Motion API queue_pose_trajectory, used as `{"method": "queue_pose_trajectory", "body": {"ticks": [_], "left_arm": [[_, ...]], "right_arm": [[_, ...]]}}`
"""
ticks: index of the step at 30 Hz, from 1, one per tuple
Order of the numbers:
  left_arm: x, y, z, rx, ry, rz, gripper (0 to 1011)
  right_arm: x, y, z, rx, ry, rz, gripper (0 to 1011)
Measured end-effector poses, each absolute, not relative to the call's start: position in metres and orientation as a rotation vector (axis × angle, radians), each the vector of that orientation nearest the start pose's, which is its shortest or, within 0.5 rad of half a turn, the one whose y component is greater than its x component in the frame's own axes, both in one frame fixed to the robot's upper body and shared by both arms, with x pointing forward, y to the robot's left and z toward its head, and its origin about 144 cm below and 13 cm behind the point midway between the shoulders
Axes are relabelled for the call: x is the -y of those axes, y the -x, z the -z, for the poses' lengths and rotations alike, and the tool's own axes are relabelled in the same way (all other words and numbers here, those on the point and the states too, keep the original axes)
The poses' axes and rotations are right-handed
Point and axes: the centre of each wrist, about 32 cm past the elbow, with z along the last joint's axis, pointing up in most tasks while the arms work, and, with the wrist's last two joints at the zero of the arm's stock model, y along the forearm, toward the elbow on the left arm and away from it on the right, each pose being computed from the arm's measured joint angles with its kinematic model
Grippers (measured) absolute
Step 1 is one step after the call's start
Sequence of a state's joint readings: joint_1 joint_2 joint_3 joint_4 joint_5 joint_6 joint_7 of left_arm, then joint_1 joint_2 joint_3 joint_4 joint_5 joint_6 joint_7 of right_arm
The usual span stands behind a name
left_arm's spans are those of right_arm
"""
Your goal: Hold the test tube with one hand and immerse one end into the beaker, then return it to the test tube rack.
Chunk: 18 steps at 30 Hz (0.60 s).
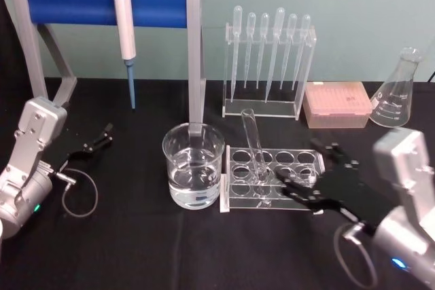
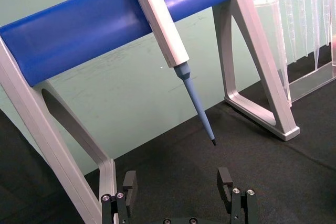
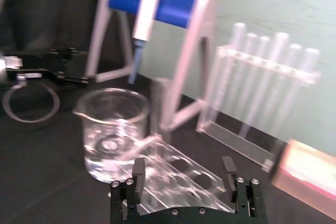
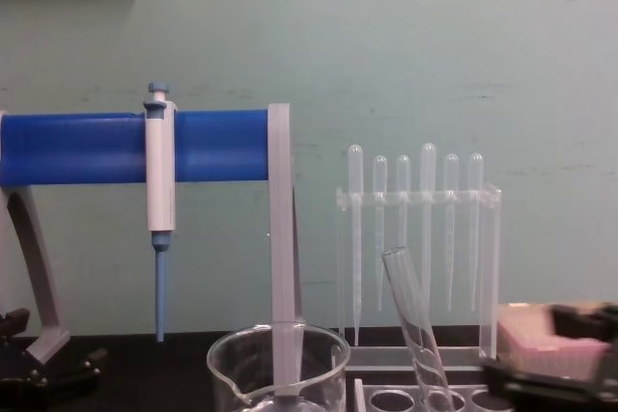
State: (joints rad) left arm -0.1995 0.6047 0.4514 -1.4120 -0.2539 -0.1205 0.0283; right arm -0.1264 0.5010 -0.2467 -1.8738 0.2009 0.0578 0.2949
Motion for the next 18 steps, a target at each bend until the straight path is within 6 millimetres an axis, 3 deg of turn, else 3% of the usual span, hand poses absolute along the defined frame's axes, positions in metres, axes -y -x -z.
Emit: {"method": "queue_pose_trajectory", "body": {"ticks": [5, 10, 18], "left_arm": [[-0.310, -0.489, -1.140, 0.285, -0.304, -1.248, 1000], [-0.310, -0.489, -1.140, 0.285, -0.304, -1.248, 1000], [-0.310, -0.489, -1.140, 0.285, -0.304, -1.248, 1000]], "right_arm": [[0.276, -0.401, -1.186, 0.184, 0.211, 1.028, 997], [0.296, -0.405, -1.173, 0.192, 0.223, 1.165, 1000], [0.306, -0.433, -1.144, 0.221, 0.229, 1.371, 1000]]}}
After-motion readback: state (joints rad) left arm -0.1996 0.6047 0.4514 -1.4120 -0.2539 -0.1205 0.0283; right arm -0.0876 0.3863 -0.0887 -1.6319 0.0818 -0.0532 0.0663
